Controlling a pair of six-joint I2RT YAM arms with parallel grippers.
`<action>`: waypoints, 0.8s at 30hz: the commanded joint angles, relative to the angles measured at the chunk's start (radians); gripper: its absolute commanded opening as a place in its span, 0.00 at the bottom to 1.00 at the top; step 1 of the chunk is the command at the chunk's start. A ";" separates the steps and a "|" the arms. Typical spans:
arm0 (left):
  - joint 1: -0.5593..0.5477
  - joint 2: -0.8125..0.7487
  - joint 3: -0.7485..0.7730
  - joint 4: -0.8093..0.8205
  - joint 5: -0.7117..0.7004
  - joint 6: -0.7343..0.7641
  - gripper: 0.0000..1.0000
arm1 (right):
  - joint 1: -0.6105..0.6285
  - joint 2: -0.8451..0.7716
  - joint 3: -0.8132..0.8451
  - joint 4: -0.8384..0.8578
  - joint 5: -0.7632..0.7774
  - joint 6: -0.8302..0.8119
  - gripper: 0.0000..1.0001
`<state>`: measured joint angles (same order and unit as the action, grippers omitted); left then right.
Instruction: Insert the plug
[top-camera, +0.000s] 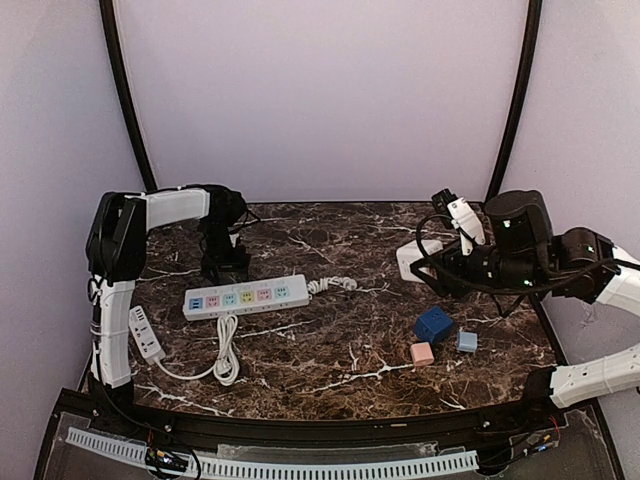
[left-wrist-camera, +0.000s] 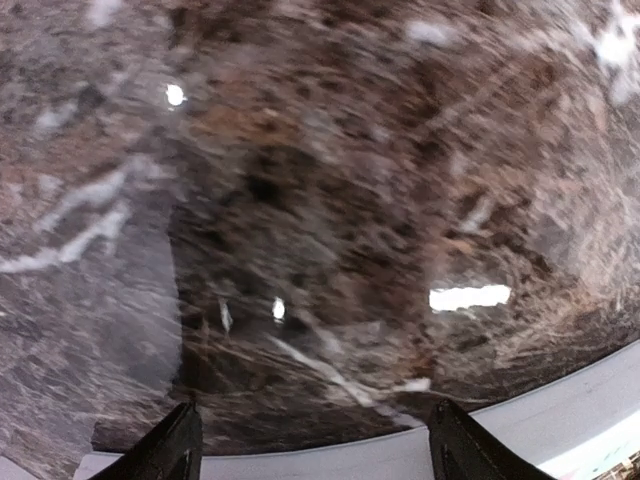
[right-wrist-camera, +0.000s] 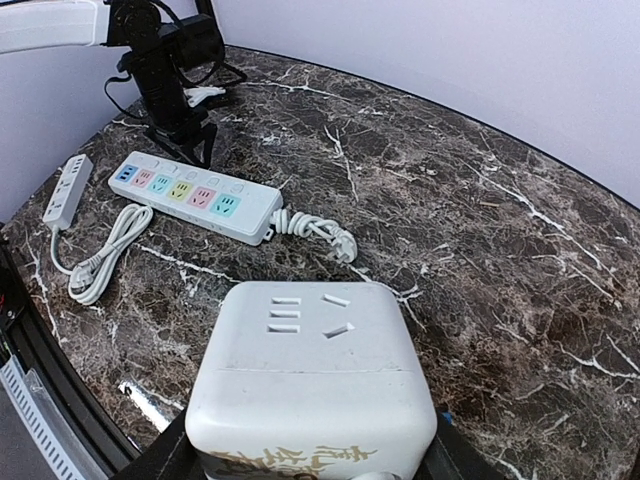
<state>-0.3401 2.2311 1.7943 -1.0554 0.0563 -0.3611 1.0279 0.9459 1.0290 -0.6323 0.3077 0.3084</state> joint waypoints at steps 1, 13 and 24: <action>-0.066 -0.091 -0.074 0.009 0.057 -0.043 0.78 | 0.008 -0.020 -0.008 0.058 -0.040 -0.045 0.00; -0.196 -0.127 -0.165 0.062 0.091 -0.071 0.78 | 0.008 0.002 -0.059 0.073 -0.361 -0.165 0.00; -0.217 -0.273 -0.268 0.124 0.068 -0.128 0.80 | 0.008 0.269 0.073 0.075 -0.538 -0.268 0.00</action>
<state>-0.5507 2.0407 1.5288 -0.9184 0.1318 -0.4725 1.0279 1.1503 1.0271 -0.6079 -0.1421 0.0895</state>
